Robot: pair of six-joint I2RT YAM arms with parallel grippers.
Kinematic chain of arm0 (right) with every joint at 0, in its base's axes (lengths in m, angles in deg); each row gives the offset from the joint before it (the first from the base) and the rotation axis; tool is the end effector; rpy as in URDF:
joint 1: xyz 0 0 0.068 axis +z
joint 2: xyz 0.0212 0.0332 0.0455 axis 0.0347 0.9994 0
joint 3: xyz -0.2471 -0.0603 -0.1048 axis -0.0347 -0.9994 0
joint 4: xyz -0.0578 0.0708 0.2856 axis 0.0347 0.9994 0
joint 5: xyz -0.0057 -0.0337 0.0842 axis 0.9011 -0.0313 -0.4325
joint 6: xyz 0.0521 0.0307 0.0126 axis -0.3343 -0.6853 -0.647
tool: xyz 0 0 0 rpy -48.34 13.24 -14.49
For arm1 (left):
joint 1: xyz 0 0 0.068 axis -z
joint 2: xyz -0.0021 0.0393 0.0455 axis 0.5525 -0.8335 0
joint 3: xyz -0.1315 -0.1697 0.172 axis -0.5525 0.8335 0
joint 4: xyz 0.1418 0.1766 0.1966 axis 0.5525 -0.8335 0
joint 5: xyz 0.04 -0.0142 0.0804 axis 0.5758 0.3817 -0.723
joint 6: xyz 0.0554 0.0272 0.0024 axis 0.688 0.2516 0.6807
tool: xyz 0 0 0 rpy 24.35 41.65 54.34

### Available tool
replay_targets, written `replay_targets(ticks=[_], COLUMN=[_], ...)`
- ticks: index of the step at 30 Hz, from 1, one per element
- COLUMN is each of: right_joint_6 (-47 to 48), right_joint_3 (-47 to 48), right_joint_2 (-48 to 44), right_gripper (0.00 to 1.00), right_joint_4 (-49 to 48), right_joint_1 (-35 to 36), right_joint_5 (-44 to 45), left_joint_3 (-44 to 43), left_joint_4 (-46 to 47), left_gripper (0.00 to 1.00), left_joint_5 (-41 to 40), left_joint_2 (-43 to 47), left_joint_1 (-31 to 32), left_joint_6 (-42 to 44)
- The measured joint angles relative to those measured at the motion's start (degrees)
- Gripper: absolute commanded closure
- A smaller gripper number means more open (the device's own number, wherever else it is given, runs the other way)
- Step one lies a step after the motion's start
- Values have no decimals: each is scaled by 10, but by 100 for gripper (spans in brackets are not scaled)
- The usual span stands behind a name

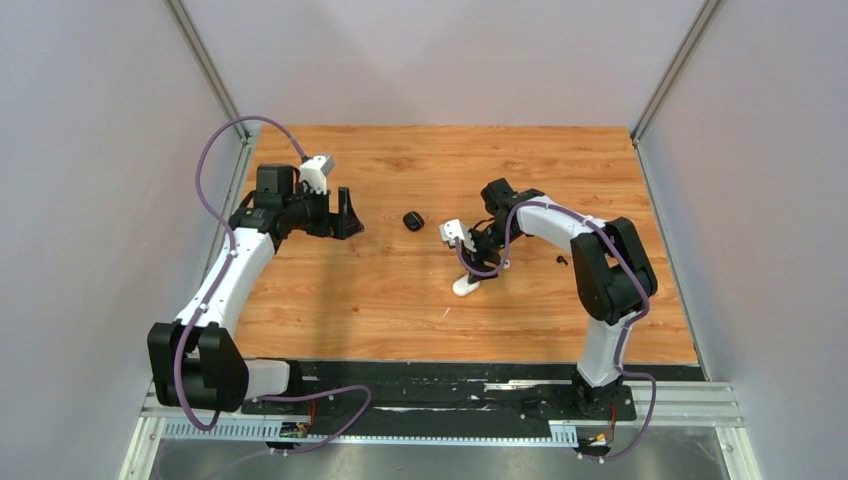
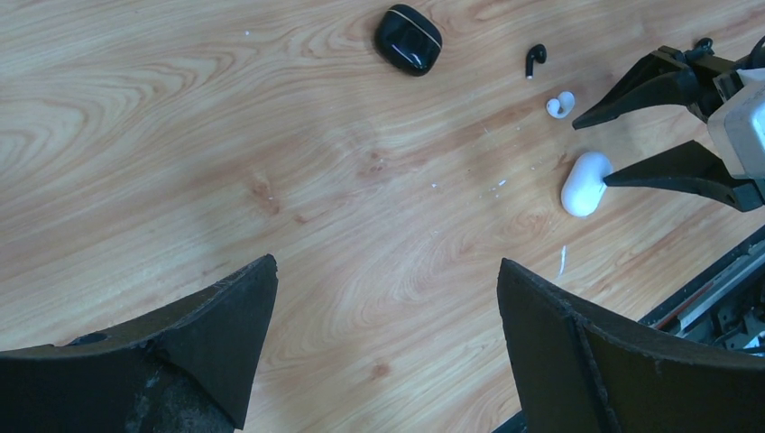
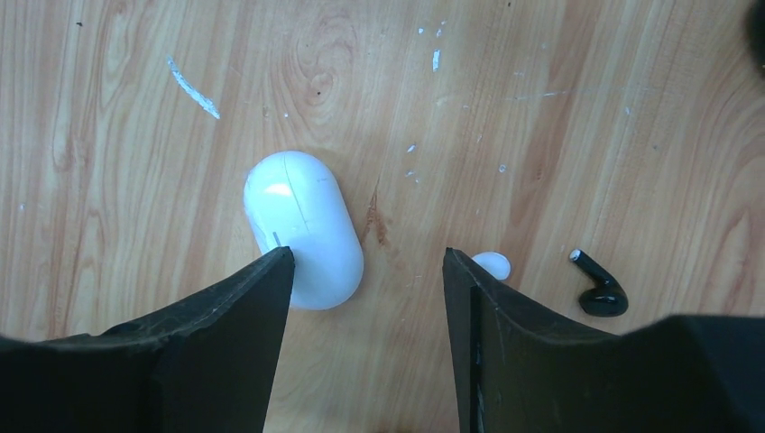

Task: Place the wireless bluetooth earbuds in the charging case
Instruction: Pick up the charging case at the center of the board.

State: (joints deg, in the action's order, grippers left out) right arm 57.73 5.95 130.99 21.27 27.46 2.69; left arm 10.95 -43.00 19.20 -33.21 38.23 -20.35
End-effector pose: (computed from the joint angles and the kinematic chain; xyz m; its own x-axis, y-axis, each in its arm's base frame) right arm 0.3345 0.1935 0.1446 0.1577 -0.7260 -0.6693 -0.9691 -0.2440 0.0364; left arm 0.3161 -0.0486 0.2806 -0.7181 -0.0134 -0.6959 0.3644 0.8446 -0.3923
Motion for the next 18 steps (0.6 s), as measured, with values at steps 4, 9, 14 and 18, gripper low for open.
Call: replay_targets(ticks=[4,9,14,18], right_joint_6=[21,29,29,26], right_joint_3=[0,-1,-2,-10], right_joint_2=[0,0,0,0], right_gripper=[40,42,44,46], right_joint_4=[3,6,16,31], right_joint_1=[4,7,12,16], right_joint_5=[1,0,-1,-2], left_joint_3=[1,1,1,1], left_joint_4=[0,2,4,4], left_gripper=[3,3,4,4], left_joint_5=[-3,-7,-7,-8], left_joint_2=[0,-4,-18,-31], left_joint_1=[0,0,0,0], left_joint_6=[0,0,0,0])
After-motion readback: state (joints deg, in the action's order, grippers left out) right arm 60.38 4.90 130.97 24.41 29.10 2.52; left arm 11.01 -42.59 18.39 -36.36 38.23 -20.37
